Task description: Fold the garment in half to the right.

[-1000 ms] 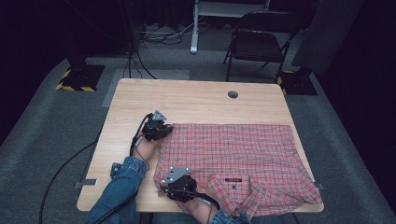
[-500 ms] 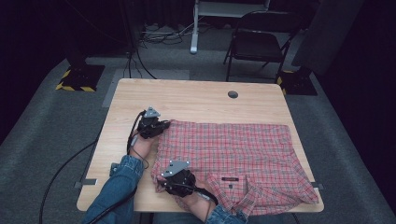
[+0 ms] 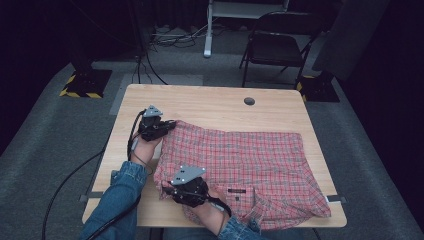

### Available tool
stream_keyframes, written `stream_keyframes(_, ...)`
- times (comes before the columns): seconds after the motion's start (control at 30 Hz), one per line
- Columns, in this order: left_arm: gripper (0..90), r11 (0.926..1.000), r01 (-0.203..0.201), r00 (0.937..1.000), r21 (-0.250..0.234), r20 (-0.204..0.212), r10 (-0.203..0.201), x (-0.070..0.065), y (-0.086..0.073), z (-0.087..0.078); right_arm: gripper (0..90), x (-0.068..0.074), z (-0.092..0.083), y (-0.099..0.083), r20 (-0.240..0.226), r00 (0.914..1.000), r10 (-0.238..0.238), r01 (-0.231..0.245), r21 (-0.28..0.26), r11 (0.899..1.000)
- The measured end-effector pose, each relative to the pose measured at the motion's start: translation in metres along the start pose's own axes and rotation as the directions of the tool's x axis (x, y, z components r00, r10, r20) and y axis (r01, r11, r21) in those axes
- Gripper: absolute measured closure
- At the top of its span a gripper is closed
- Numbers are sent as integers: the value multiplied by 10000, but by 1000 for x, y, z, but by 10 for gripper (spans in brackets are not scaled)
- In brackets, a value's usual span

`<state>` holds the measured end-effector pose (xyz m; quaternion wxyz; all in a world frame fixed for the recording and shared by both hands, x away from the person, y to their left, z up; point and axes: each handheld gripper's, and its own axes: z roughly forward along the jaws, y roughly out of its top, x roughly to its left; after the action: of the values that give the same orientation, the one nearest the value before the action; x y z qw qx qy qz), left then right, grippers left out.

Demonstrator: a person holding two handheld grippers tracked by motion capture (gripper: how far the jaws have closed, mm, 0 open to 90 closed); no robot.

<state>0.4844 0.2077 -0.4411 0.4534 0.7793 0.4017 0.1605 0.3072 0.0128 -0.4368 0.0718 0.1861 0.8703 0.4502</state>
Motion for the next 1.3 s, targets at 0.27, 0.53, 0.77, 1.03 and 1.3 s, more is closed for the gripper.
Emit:
stream_keyframes(0.27, 824, 9998, 41, 9999, -203, -106, -43, 4, 7, -14, 788, 1, -3, 12, -115, 9999, -50, 45, -421, 9991)
stream_keyframes(0.53, 823, 9984, 196, 9997, -537, -99, -201, 12, 15, -28, 786, 5, 1, 25, -313, 9994, -130, 109, -659, 9978)
stream_keyframes(0.77, 824, 9969, 251, 9994, -747, -218, -268, 16, 19, -41, 786, 11, 5, 34, -403, 9989, -252, 215, -899, 9957)
stream_keyframes(1.03, 823, 9942, 345, 9990, -1022, -250, -372, 19, 27, -54, 784, 12, 2, 45, -652, 9977, -208, 128, -1201, 9927)
stream_keyframes(1.3, 824, 9922, 377, 9991, -1189, -141, -397, 12, 41, -57, 785, 9, -11, 49, -713, 9973, -177, 67, -1519, 9884)
